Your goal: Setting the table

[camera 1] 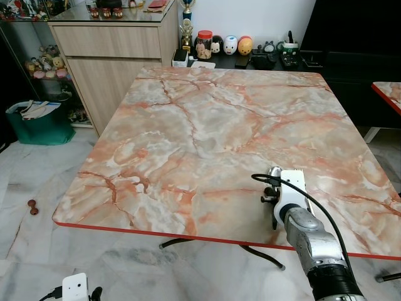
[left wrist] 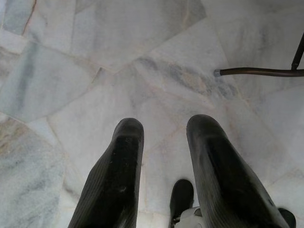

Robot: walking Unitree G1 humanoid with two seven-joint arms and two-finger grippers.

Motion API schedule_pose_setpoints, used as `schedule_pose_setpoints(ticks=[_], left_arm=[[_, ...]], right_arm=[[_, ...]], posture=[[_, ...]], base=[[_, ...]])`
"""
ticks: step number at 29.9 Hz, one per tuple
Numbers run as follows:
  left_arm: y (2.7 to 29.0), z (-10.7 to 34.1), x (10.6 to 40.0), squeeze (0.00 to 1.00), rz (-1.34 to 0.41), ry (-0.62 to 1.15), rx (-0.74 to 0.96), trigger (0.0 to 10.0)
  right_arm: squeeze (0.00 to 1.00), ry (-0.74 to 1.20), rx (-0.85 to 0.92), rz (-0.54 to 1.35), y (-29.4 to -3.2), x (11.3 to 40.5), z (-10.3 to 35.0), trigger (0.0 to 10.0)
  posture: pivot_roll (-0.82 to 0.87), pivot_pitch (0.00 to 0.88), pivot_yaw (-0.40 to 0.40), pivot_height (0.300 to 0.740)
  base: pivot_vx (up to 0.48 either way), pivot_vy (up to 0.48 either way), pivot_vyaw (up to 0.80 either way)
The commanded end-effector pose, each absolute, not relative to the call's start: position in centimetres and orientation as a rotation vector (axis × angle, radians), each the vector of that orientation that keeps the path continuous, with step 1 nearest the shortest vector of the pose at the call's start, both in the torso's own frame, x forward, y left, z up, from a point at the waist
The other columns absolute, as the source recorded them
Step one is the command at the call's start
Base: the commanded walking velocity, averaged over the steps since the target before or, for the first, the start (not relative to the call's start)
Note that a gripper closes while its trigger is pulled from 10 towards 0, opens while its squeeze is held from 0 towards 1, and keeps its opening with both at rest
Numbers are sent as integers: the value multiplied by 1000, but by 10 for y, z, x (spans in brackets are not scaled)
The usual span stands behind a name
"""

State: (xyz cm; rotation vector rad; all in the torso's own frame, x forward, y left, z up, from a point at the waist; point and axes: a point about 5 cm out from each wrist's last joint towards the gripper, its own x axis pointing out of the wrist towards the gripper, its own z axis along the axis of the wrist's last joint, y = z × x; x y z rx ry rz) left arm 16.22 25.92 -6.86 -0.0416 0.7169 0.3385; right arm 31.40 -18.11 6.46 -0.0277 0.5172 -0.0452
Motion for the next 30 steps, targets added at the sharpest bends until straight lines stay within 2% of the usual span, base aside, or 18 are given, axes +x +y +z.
schedule_pose_setpoints(ticks=[1, 15, 16, 19, 24, 30], left_arm=[[259, -69, 162, 0, 326, 722, -27, 10000], [257, -69, 163, 0, 322, 721, -28, 10000], [257, -69, 163, 0, 322, 721, -28, 10000], [256, -69, 165, 0, 319, 718, -28, 10000], [256, -69, 165, 0, 315, 716, -25, 10000], [257, -72, 156, 0, 307, 743, -16, 10000]], right_arm=[[0, 568, -24, -52, -182, 308, 55, 0], [0, 497, -102, -43, -179, 313, 62, 0], [0, 451, -166, -38, -180, 315, 68, 10000], [0, 270, -201, -54, -179, 320, 91, 10000], [0, 123, -335, -21, -171, 313, 107, 10000], [0, -32, -293, -11, -164, 292, 122, 10000]], posture=[[-14, 0, -9, 740], [-18, 0, -6, 740], [-17, 0, -8, 740], [-16, 0, -9, 740], [-11, 0, -10, 740], [-19, 0, 1, 740]], base=[[0, 0, 0], [0, 0, 0], [0, 0, 0], [0, 0, 0], [0, 0, 0], [0, 0, 0]])
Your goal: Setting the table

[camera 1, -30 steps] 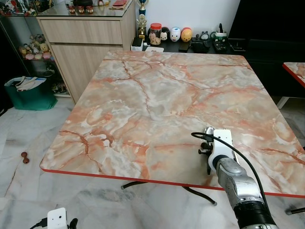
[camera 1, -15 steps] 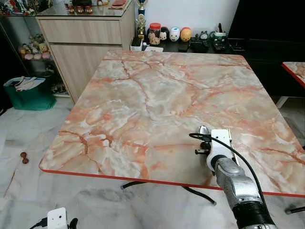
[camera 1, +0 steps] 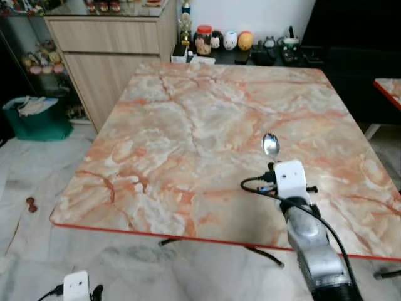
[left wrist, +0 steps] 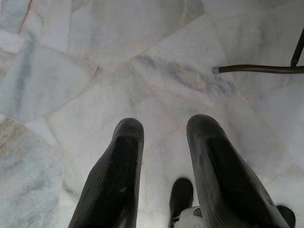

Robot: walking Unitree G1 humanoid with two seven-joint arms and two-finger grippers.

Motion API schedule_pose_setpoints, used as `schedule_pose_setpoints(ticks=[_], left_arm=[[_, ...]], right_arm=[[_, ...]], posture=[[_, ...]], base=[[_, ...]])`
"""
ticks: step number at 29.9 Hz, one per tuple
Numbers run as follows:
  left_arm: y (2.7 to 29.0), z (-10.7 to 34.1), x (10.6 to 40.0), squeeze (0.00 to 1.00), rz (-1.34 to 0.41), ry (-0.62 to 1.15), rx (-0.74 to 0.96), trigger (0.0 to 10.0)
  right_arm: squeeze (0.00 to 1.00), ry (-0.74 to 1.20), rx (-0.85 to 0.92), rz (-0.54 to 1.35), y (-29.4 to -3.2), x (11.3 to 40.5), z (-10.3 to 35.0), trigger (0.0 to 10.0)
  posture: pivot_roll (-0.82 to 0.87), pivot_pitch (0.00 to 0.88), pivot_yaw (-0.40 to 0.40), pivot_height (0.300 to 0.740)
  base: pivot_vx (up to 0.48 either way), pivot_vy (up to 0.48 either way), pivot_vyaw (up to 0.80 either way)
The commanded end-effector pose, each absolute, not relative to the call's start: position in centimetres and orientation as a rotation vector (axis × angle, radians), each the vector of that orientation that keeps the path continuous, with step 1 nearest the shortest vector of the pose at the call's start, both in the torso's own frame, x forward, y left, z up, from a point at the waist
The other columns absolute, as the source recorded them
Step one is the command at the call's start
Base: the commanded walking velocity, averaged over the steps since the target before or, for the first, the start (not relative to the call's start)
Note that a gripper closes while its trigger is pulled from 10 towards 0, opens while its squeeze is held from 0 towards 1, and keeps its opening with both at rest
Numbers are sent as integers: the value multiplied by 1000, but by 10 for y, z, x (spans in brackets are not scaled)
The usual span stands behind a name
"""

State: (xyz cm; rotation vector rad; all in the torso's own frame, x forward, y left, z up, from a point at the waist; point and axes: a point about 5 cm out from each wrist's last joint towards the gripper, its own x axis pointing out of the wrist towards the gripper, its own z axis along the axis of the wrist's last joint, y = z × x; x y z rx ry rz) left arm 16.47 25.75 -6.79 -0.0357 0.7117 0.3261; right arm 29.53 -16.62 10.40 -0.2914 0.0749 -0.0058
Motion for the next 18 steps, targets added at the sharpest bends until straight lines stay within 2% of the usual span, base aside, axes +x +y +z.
schedule_pose_setpoints(ticks=[1, 9, 18], left_arm=[[257, -72, 155, 0, 306, 746, -16, 10000], [258, -77, 144, 0, 296, 778, -24, 10000], [256, -76, 148, 0, 293, 771, -22, 10000]], right_arm=[[0, -49, -297, -13, -164, 291, 124, 10000], [0, -203, -304, 22, -153, 288, 146, 10000], [0, -211, -280, 13, -150, 293, 149, 10000]], posture=[[-19, 0, 1, 740], [-25, 0, 3, 740], [-7, 0, -13, 740]], base=[[0, 0, 0], [0, 0, 0], [0, 0, 0]])
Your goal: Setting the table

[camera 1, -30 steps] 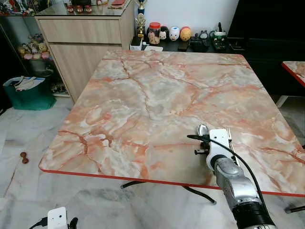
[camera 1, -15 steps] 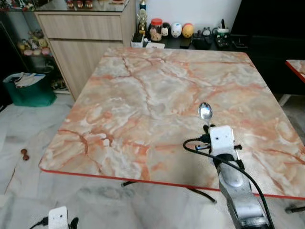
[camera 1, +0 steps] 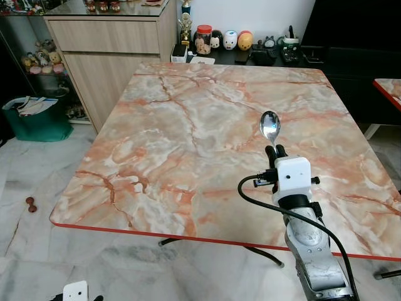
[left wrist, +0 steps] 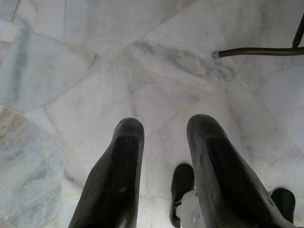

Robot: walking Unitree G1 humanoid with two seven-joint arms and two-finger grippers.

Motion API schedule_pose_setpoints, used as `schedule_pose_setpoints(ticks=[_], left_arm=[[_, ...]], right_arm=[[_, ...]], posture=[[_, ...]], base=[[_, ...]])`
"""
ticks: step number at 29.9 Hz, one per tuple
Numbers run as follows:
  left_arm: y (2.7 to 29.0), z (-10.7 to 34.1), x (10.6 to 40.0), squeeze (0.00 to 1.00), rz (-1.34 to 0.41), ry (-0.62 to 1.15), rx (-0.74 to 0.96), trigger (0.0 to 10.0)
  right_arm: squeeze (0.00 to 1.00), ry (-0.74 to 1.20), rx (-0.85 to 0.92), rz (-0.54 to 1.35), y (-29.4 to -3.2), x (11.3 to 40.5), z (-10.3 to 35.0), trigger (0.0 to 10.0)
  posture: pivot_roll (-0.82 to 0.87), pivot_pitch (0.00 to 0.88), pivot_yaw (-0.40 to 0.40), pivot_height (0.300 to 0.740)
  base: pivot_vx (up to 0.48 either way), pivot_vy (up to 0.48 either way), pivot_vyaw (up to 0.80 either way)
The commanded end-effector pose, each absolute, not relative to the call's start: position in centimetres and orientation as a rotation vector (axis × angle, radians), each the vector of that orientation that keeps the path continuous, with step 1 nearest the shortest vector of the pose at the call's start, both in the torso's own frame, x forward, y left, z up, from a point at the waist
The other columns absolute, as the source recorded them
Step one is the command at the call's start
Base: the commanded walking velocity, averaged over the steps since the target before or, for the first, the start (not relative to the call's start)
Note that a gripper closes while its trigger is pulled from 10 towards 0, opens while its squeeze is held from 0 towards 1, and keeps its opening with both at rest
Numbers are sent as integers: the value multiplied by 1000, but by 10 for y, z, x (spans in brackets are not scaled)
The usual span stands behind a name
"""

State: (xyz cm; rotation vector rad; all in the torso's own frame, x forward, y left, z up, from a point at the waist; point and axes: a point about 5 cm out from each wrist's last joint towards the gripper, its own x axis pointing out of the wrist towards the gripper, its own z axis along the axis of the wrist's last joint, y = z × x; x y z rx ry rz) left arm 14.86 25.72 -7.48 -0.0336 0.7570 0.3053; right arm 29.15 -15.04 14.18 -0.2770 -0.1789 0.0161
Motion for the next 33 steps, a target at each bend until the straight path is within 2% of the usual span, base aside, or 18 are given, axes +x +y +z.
schedule_pose_setpoints(ticks=[1, 19, 21, 33], left_arm=[[255, -76, 149, 0, 288, 769, -21, 10000], [251, -75, 152, 0, 289, 758, -18, 10000], [251, -75, 152, 0, 290, 758, -16, 10000], [250, -74, 155, 0, 284, 748, -13, 10000]], right_arm=[[0, -214, -282, 22, -149, 294, 149, 10000], [0, -207, -281, 25, -147, 303, 151, 10000], [0, -207, -279, 25, -147, 304, 151, 10000], [0, -223, -250, 6, -146, 309, 154, 10000]], posture=[[-7, 0, -15, 740], [-9, 0, -21, 740], [-9, 0, -22, 740], [-2, 0, -25, 740]], base=[[0, 0, 0], [0, 0, -35], [0, -257, -763], [0, -363, 0]])
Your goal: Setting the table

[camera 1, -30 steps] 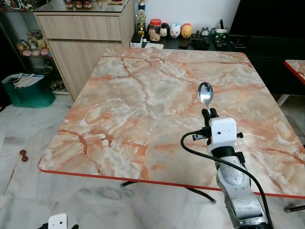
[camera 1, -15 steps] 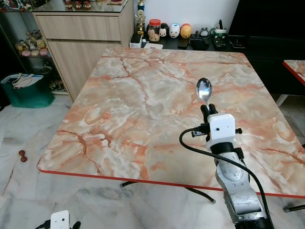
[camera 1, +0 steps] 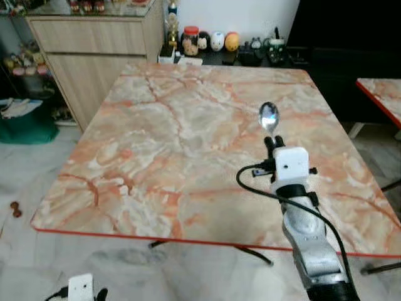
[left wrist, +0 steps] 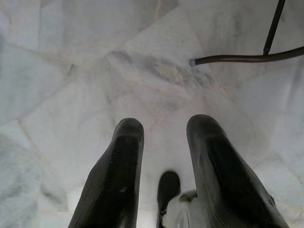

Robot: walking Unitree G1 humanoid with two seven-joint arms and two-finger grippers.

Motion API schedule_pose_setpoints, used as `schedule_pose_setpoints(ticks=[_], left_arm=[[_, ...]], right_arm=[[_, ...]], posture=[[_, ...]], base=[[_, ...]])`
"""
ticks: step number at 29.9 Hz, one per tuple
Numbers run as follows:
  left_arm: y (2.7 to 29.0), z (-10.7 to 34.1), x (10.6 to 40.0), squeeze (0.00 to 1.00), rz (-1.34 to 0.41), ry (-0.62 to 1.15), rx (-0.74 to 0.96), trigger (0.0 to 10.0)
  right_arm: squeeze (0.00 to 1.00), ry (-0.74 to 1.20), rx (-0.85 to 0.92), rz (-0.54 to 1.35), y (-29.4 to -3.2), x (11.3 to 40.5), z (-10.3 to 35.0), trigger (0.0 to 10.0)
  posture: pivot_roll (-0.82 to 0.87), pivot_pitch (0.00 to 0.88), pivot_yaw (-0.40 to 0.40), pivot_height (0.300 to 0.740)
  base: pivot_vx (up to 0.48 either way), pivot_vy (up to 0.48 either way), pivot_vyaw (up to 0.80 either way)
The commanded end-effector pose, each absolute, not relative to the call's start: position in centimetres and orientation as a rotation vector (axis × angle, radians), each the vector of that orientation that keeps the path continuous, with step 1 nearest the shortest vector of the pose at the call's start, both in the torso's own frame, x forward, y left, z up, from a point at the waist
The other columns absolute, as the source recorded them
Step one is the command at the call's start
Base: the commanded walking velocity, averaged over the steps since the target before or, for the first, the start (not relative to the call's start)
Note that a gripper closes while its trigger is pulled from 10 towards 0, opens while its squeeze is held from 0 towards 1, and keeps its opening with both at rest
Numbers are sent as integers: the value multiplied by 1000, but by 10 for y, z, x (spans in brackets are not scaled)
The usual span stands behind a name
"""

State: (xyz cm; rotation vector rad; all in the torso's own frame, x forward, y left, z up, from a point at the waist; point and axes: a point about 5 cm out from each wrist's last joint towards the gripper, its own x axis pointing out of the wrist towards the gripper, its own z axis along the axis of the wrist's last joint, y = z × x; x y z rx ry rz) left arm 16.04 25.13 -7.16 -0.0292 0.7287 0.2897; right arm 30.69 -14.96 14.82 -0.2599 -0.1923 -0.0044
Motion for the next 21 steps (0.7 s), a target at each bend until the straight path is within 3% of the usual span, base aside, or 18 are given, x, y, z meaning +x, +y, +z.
schedule_pose_setpoints(ticks=[1, 9, 17, 21], left_arm=[[250, -74, 155, 0, 284, 748, -13, 10000], [250, -75, 155, 0, 284, 750, -16, 10000], [248, -75, 156, 0, 284, 748, -22, 10000], [247, -75, 156, 0, 282, 747, -24, 10000]], right_arm=[[0, -223, -250, 6, -146, 309, 154, 10000], [0, -218, -231, 10, -143, 312, 155, 10000], [0, -215, -221, 18, -142, 314, 155, 10000], [0, -227, -230, 18, -141, 314, 156, 10000]], posture=[[-2, 0, -25, 740], [0, 0, -28, 740], [4, 0, -31, 740], [4, 0, -31, 740]], base=[[0, -401, 0], [0, -405, 0], [0, -411, -709], [0, -410, -100]])
